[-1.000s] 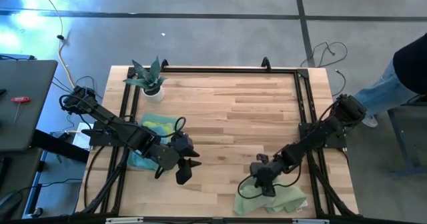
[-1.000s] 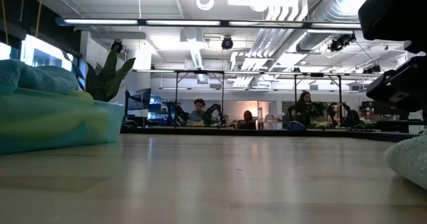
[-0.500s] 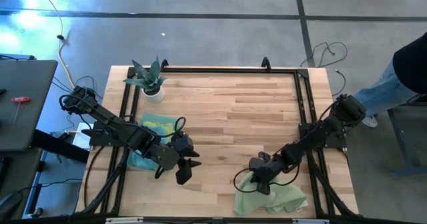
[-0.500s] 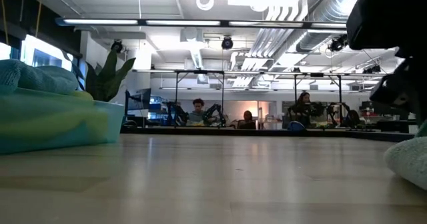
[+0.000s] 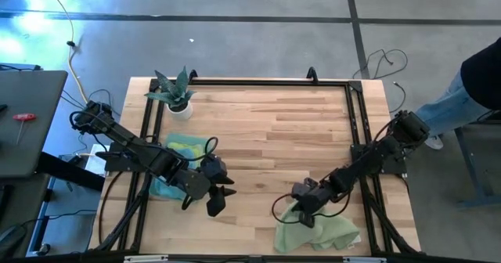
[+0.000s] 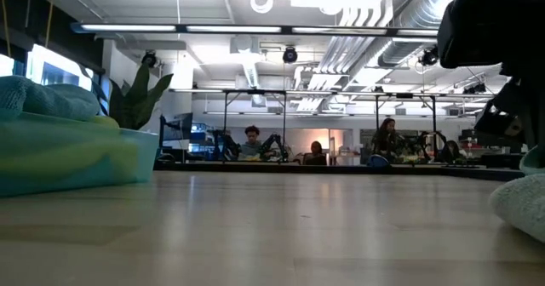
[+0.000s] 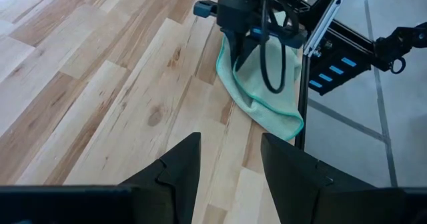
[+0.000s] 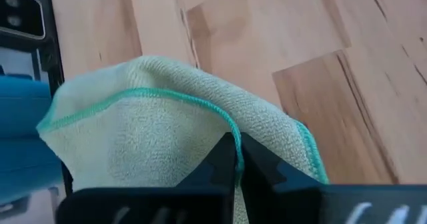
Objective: Fold microfiber towels
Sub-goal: Fold the green microfiber towel
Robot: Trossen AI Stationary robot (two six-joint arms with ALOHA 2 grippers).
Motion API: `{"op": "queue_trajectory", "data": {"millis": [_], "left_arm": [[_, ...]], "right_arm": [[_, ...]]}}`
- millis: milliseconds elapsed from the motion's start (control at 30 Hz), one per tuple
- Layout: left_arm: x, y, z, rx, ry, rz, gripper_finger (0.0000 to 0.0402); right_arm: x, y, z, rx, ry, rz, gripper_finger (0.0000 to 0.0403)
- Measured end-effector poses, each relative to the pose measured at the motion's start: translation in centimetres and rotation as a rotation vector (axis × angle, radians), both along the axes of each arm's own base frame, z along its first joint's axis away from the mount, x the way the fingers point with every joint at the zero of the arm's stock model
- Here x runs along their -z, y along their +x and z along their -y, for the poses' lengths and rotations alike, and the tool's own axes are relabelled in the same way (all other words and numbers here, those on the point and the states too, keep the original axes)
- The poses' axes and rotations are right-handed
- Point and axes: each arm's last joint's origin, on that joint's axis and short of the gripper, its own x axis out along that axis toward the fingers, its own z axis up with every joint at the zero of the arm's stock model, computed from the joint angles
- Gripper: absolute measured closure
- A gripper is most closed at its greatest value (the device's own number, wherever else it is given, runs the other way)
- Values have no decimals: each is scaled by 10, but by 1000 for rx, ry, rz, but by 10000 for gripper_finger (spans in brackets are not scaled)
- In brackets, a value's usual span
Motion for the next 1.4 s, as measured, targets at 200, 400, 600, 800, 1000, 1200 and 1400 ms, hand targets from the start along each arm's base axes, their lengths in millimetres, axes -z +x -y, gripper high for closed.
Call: {"op": "queue_trajectory", "data": {"millis": [200, 400, 600, 800, 1000, 1200, 1400], "left_arm": [[0, 0, 0, 0, -1, 2, 255], [0, 0, 0, 1, -2, 6, 255], [-1, 1, 0, 4, 7, 19, 255], [3, 12, -3, -61, 153, 65, 255], [16, 43, -22, -126, 273, 112, 255], [32, 66, -50, -330, 266, 146, 255], [33, 82, -59, -278, 252, 216, 255]], "right_arm": [[-1, 4, 6, 70, 39, -20, 402], [-26, 11, 18, 102, 36, 76, 402], [-81, 27, 41, 122, -88, 233, 402], [-121, 43, 65, 154, -210, 262, 403], [-159, 54, 82, 167, -304, 336, 403], [-182, 56, 93, 199, -364, 344, 403], [-184, 56, 101, 230, -385, 327, 403]]}}
